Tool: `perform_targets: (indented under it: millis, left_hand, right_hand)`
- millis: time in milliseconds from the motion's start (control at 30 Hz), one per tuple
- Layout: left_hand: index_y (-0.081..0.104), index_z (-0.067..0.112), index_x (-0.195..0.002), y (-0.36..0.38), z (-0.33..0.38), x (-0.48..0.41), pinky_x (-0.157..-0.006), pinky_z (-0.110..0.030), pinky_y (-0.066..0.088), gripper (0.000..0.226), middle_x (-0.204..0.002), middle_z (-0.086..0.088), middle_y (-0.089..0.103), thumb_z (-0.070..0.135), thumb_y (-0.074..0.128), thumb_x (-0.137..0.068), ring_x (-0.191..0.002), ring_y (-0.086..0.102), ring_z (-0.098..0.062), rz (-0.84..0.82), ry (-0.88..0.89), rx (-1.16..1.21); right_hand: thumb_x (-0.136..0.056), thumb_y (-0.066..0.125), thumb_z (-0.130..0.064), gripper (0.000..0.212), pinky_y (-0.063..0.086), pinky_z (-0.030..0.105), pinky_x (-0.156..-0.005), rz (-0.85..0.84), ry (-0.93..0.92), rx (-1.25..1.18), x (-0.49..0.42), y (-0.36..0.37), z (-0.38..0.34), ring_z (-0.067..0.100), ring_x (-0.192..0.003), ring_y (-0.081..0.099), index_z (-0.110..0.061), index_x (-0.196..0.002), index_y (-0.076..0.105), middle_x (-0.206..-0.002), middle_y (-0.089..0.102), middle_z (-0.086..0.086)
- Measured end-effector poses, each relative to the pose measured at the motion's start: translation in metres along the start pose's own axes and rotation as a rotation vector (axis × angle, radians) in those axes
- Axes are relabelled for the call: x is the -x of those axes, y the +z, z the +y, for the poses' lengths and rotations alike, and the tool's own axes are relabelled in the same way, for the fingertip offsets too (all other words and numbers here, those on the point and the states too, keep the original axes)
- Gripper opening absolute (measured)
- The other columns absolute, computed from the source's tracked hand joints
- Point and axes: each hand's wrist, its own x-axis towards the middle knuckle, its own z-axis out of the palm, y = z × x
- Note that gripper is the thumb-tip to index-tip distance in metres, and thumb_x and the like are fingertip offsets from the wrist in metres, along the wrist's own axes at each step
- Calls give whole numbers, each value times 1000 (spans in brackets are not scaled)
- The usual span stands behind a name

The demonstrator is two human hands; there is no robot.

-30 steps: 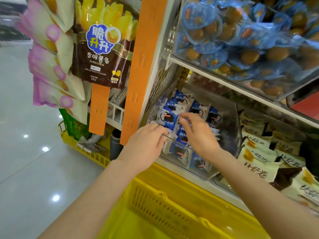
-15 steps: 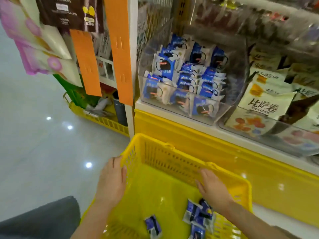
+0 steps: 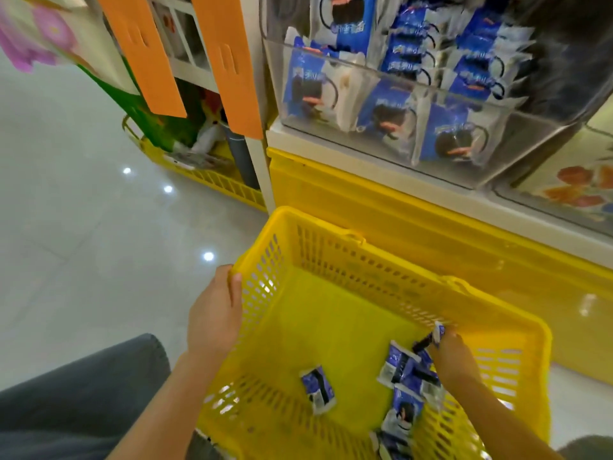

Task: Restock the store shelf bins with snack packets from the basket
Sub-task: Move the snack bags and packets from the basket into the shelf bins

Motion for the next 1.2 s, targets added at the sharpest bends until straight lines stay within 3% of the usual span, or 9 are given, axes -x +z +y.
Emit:
perform_targets:
  millis: [167,300,367,433,600,733,867,1067,1200]
  left_hand:
    - [48,0,-125,3,31,12,-95,-34,33,38,-118,-18,52,-1,53,-87,-110,48,-32,60,260,89]
    - [40,6,-134,34,56,38,-102,-15,24,49,-130,-6,43,12,59,-89,-122,39,-14,-328,274,384]
    - [35,13,-136,50,59,50,-99,-15,29,57,-132,2,40,22,63,-87,-123,38,-9,-583,121,514]
    - [45,24,-120,62,58,56,-87,-16,41,40,-119,5,52,22,65,-86,-110,51,-10,-716,24,624]
    - [58,26,-88,69,58,52,-67,-29,50,10,-85,3,63,22,66,-85,-78,62,-12,-673,-56,736]
    - [51,25,-91,73,57,52,-59,-20,53,15,-94,1,60,22,65,-86,-81,65,-6,-693,-139,788]
    - [48,22,-87,81,53,54,-61,-21,56,15,-97,-4,56,21,64,-86,-87,63,-10,-654,-183,770]
    - [49,17,-87,94,50,54,-67,-31,57,14,-100,-10,59,18,63,-87,-89,65,-20,-639,-283,764]
    - [49,16,-88,102,46,55,-63,-24,57,14,-103,-11,60,19,62,-88,-88,64,-20,-653,-325,750]
  right_hand:
    - [-96,51,-18,43,38,29,-62,-68,-231,-23,17,-8,-27,32,-87,61,-2,-133,37,-108,62,22]
    - [-89,63,-22,39,40,8,-66,-269,-491,-267,58,-19,-62,12,-94,58,-9,-124,51,-111,62,3]
    - [-85,68,-23,35,44,8,-74,-396,-493,-468,79,-23,-80,9,-97,60,-13,-117,57,-109,64,-2]
    - [-84,68,-22,26,49,12,-77,-506,-497,-642,93,-23,-93,4,-95,65,-20,-109,61,-105,68,-3]
    - [-91,58,-19,11,49,11,-74,-377,-526,-758,79,-23,-87,4,-91,65,-25,-94,66,-96,68,-9]
    - [-93,57,-19,32,43,26,-91,-30,-335,-302,22,-10,-40,26,-118,53,-8,-123,55,-125,57,8]
    - [-88,64,-23,66,33,39,-106,-129,-131,2,-15,6,4,33,-134,32,-2,-140,30,-145,33,19]
    - [-85,63,-45,80,37,36,-102,-249,-203,204,-25,27,8,28,-131,39,-10,-144,22,-146,38,10]
    - [-77,68,-53,91,42,35,-97,-305,-217,183,-26,36,4,27,-129,44,-14,-145,22,-146,39,8]
